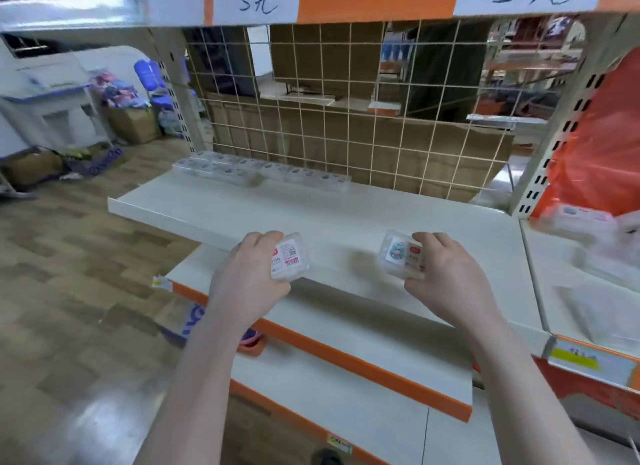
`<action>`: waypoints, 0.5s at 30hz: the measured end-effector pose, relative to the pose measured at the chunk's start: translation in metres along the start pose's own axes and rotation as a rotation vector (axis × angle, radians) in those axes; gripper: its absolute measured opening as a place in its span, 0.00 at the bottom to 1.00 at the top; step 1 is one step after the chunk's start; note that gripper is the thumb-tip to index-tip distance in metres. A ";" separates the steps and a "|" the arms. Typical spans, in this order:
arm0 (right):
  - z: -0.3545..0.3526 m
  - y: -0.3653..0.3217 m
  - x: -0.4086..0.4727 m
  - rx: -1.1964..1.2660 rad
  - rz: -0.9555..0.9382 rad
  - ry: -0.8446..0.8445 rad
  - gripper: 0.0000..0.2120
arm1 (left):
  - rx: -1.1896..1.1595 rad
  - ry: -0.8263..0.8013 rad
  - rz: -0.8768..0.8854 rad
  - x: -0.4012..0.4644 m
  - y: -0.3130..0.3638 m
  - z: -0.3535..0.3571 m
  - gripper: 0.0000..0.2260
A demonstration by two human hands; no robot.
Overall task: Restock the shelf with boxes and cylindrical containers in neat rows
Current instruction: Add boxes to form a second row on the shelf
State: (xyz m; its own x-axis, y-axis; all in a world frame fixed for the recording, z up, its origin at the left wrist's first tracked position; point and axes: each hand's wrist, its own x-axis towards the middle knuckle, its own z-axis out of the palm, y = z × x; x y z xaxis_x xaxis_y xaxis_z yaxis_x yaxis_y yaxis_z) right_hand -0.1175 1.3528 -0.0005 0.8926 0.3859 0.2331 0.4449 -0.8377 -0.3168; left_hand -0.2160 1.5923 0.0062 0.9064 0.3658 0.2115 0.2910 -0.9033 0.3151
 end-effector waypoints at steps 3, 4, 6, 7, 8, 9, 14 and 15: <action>0.019 -0.013 0.028 0.037 -0.009 -0.014 0.29 | 0.033 -0.009 -0.013 0.021 -0.020 -0.002 0.31; 0.024 -0.017 0.036 0.040 -0.008 -0.019 0.29 | 0.039 -0.010 -0.018 0.029 -0.025 -0.003 0.31; 0.033 -0.027 0.060 0.049 -0.010 -0.025 0.29 | 0.046 -0.001 -0.024 0.050 -0.037 -0.007 0.30; 0.038 -0.031 0.072 0.053 -0.013 -0.029 0.29 | 0.052 0.007 -0.027 0.061 -0.043 -0.008 0.30; 0.042 -0.036 0.084 0.055 -0.015 -0.036 0.30 | 0.055 0.014 -0.028 0.072 -0.049 -0.010 0.30; 0.045 -0.041 0.094 0.056 -0.016 -0.044 0.29 | 0.051 0.019 -0.032 0.080 -0.054 -0.011 0.30; 0.060 -0.071 0.151 0.012 -0.052 -0.076 0.29 | 0.014 0.032 -0.093 0.121 -0.083 -0.014 0.30; 0.063 -0.080 0.161 0.006 -0.056 -0.086 0.30 | 0.012 0.031 -0.101 0.129 -0.091 -0.016 0.30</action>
State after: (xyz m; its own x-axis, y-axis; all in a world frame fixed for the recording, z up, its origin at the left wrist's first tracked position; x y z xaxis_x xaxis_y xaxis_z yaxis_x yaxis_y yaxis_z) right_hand -0.0041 1.5060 0.0046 0.8690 0.4643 0.1713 0.4948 -0.8115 -0.3109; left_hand -0.1305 1.7253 0.0194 0.8625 0.4614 0.2079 0.3839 -0.8641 0.3255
